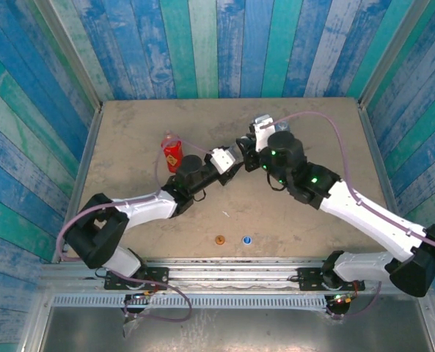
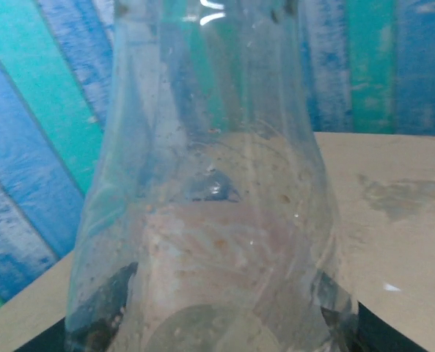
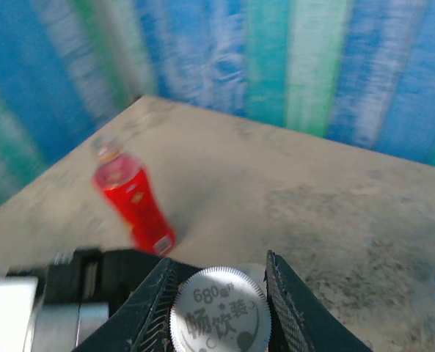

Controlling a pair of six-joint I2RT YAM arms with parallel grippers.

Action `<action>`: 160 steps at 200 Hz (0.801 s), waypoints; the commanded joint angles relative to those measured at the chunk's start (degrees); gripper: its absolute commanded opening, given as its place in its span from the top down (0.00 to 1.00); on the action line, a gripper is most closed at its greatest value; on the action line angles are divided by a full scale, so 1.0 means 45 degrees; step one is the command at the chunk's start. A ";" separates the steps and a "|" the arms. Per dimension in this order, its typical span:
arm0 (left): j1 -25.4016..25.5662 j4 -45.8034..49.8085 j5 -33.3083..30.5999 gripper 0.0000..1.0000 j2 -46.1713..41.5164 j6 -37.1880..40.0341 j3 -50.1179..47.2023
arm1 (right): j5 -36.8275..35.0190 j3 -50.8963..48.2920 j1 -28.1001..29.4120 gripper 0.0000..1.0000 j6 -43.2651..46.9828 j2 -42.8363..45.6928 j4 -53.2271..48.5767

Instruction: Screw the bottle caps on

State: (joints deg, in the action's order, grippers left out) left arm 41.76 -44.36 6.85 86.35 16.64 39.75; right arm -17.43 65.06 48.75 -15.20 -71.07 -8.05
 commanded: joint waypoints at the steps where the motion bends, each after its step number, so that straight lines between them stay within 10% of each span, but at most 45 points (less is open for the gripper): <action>1: 0.0114 -0.1363 -0.3697 0.69 0.0593 -0.0281 0.0918 | -0.2684 0.0316 0.0964 0.96 -0.2944 -0.0563 -0.0983; 31: -0.0046 -0.0250 -0.2669 0.72 0.0195 -0.0385 0.0833 | -0.1181 0.0639 0.0884 0.74 0.0287 -0.0151 -0.0505; 89: -0.1334 0.1046 0.3644 0.74 -0.1098 -0.0374 -0.0288 | 0.5850 0.0656 -0.0746 0.35 0.5221 0.2167 -0.1243; 120: -0.1692 0.3551 0.8713 0.73 -0.1428 0.0710 0.0406 | 0.8138 0.0722 -0.1211 0.33 0.7741 0.2628 -0.2850; 160: -0.1682 0.3987 1.1436 0.73 -0.1467 0.0741 0.0683 | 1.0337 0.1429 -0.2189 0.39 0.8103 0.2178 -0.4464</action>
State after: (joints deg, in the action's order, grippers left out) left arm 34.35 -29.61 45.04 83.81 18.59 41.25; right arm 18.83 69.21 41.65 17.47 -59.79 -21.80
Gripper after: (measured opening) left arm 0.537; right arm 0.649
